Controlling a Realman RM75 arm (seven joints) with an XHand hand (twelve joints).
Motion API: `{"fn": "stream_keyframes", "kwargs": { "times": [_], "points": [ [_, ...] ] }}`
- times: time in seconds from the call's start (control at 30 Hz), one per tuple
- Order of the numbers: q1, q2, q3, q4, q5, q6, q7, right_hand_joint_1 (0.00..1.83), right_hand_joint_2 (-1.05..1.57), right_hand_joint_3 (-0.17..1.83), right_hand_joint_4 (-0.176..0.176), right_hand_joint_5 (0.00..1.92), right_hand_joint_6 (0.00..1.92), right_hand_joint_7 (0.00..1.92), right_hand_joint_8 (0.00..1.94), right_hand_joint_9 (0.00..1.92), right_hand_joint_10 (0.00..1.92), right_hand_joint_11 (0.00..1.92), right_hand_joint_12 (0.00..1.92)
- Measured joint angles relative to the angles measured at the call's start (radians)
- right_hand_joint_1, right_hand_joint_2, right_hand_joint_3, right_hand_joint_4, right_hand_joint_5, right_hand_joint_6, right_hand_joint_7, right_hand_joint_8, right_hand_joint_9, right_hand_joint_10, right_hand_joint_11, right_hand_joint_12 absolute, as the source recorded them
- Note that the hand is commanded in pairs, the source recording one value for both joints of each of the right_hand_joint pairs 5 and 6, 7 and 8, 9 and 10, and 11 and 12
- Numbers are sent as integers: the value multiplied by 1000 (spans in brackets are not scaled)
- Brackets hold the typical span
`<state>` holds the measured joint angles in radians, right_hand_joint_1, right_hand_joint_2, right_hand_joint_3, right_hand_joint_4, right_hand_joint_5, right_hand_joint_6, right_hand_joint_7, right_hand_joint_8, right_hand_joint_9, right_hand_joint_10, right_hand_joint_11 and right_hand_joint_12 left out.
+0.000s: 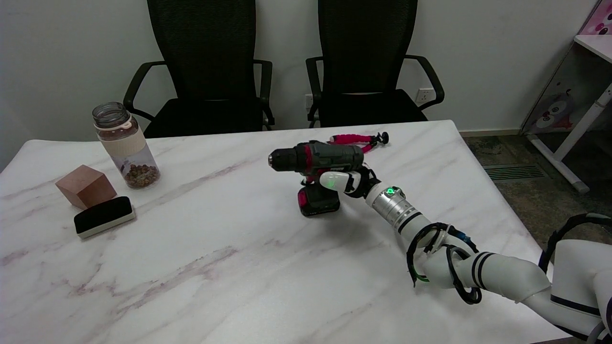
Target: Pick up the power screwdriver.
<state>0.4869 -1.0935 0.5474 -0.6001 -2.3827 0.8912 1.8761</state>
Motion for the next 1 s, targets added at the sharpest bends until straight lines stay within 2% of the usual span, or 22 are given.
{"fn": "stream_keyframes", "kwargs": {
  "times": [0.2,0.47,0.53,0.57,0.6,0.63,0.7,0.73,0.83,1.0],
  "points": [
    [7,0,2,4,-3,-7,0,1072,-55,911,176,668,668,668,668,1204,1204,1142,1142],
    [21,1,1,10,-11,-19,-1,1040,1,895,176,727,727,727,727,1159,1159,1219,1219],
    [24,1,1,11,-15,-23,-1,1041,3,873,173,724,724,724,724,1081,1081,1215,1215],
    [26,1,1,11,-17,-25,-1,1040,0,835,172,717,717,717,717,983,983,1182,1182],
    [29,2,1,12,-21,-26,-1,1035,-20,837,168,714,714,714,714,857,857,1032,1032],
    [31,2,1,12,-23,-29,-1,1023,-60,858,158,710,710,710,710,634,634,738,738],
    [34,3,0,12,-27,-32,-2,1016,-95,886,147,701,701,701,701,536,536,528,528],
    [36,3,0,13,-30,-33,-2,1024,-104,894,135,696,696,696,696,505,505,497,497],
    [40,4,0,14,-34,-36,-1,988,-170,942,140,658,658,658,658,447,447,428,428],
    [43,5,0,15,-40,-40,2,963,-220,968,117,610,610,610,610,398,398,389,389]
  ]
}}
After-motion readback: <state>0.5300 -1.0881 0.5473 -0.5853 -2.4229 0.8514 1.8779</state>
